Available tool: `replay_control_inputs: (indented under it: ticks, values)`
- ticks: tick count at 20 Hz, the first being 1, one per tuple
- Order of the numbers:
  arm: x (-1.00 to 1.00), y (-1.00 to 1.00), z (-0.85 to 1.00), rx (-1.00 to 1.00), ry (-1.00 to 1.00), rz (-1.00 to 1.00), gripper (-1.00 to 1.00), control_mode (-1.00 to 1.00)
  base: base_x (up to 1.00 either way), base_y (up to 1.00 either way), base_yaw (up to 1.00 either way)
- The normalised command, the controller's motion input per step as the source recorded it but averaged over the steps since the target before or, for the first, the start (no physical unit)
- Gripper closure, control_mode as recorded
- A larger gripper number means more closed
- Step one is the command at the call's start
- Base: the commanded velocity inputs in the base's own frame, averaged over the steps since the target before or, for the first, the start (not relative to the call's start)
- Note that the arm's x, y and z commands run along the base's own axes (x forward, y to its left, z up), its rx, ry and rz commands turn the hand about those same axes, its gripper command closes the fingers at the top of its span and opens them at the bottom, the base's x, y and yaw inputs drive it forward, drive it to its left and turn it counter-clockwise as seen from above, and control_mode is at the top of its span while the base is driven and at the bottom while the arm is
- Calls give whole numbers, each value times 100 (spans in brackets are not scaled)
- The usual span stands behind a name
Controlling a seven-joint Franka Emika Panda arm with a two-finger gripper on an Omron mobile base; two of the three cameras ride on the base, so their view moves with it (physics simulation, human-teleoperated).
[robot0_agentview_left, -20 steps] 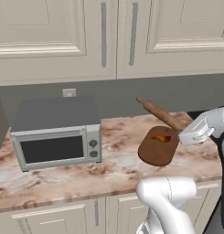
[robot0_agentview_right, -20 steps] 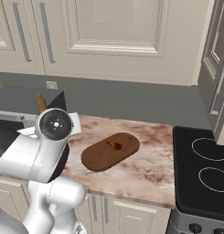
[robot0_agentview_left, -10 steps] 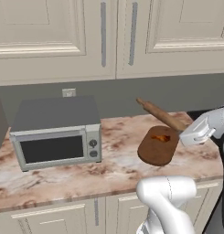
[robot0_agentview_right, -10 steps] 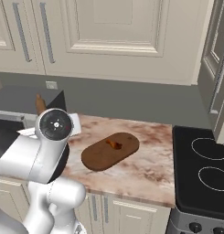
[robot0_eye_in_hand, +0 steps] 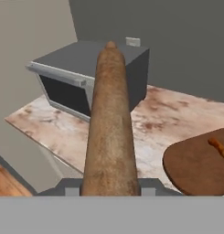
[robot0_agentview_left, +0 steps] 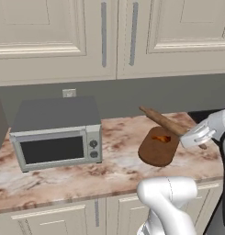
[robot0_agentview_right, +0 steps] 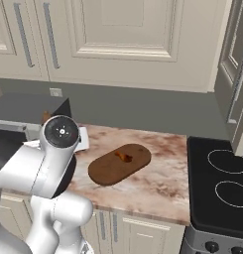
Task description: Open the cabinet, retrieve the rolling pin, and place it next to the meat on the cutting board to prepare for tenderizing.
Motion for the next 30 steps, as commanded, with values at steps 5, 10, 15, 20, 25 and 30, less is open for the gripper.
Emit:
replay_control_inputs:
  ticks: [5, 10, 15, 20, 25, 30]
  values:
    - [14, -15, -14, 0, 9, -7, 100, -100, 0, 0, 0]
    - [6, -28, -26, -1, 1, -3, 100, -100, 0, 0, 0]
    - [0, -25, -37, -5, 0, 0, 100, -100, 0, 0, 0]
    - [19, -17, -30, -3, 0, 0, 100, -100, 0, 0, 0]
    - [34, -15, -28, -4, 3, 0, 100, -100, 0, 0, 0]
    - [34, -11, -33, -4, 3, 0, 100, -100, 0, 0, 0]
